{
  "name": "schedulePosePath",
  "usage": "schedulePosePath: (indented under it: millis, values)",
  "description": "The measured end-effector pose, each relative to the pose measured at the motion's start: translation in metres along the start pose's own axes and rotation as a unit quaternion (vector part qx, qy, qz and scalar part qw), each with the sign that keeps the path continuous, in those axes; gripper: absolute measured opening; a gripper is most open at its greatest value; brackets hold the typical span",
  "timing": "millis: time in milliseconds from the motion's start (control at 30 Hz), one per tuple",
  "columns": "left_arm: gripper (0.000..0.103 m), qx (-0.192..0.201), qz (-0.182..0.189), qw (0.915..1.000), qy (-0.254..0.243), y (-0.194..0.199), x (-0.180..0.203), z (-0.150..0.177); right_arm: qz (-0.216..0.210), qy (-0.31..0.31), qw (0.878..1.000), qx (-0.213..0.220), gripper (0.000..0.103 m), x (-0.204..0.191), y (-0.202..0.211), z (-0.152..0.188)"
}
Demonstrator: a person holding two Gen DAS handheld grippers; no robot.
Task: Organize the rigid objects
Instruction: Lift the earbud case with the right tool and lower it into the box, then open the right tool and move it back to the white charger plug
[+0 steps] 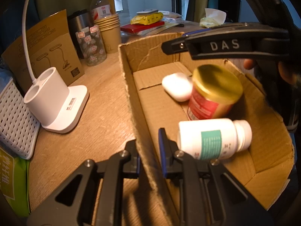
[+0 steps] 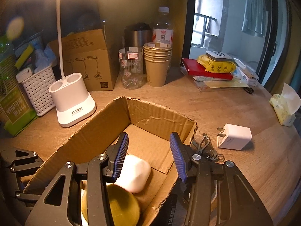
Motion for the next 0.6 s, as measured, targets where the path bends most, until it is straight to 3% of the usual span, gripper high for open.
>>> schedulePosePath:
  millis: [600]
  values:
    - [0.017,0.0,0.0,1.0,0.0,0.0,0.0,0.0,0.035,-0.029,0.998,0.045,0.05,0.031,0.04,-0.009]
Point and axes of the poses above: each gripper's, at about its wrist camera, not at the fingertips, and y roughly against the way its jaws point, x to its right, z to its underside, the point moved 8 cm from there along -y, roughly the way its jaws point, and after that the axes turned 13 degrees about -z, right-handed, at the moved point
